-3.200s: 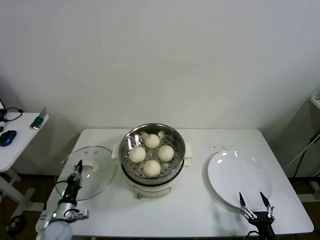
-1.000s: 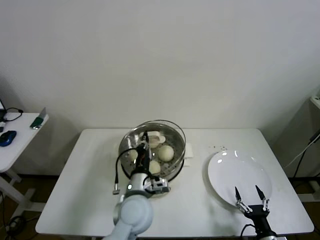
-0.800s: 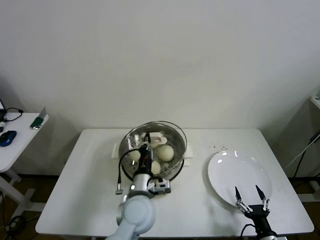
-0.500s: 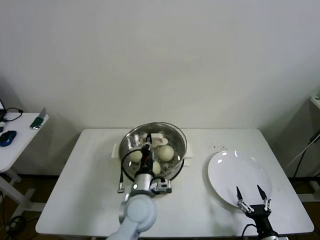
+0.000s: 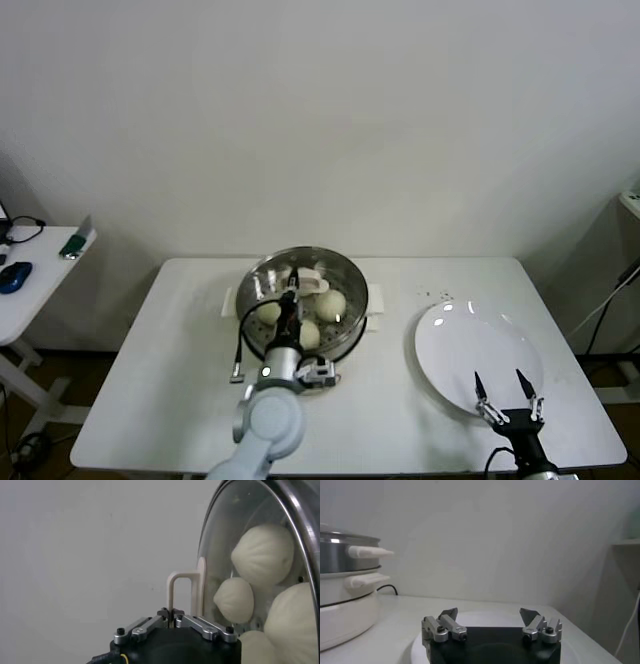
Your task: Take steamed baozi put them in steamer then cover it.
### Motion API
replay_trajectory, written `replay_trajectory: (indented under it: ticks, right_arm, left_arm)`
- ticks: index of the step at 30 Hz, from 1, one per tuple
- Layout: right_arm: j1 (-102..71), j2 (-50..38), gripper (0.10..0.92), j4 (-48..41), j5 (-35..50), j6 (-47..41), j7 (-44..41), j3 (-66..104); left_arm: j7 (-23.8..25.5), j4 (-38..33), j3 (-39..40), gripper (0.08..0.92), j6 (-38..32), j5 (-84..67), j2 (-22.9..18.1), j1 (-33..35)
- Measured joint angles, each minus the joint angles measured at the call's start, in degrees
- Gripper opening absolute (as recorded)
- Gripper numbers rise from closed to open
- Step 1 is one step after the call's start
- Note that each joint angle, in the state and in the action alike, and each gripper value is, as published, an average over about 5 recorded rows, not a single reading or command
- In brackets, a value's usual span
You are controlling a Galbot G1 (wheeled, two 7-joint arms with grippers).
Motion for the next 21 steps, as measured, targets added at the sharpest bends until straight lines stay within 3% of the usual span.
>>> replay_trajectory:
  ticks: [9, 21]
  right_arm:
    - [0.02, 0.26, 0.823, -0.1, -0.12, 0.29, 0.01, 0.03]
    - [0.57, 0.66, 0.823, -0.3, -0.38, -0.49, -0.39, -0.73]
  left_arm:
    - [0.53, -0.53, 0.45, 0.141, -0.33, 0.0, 0.52, 0.63]
    - [1.86, -4.33, 1.52, 0.457, -0.12, -3.33, 2.33, 2.35]
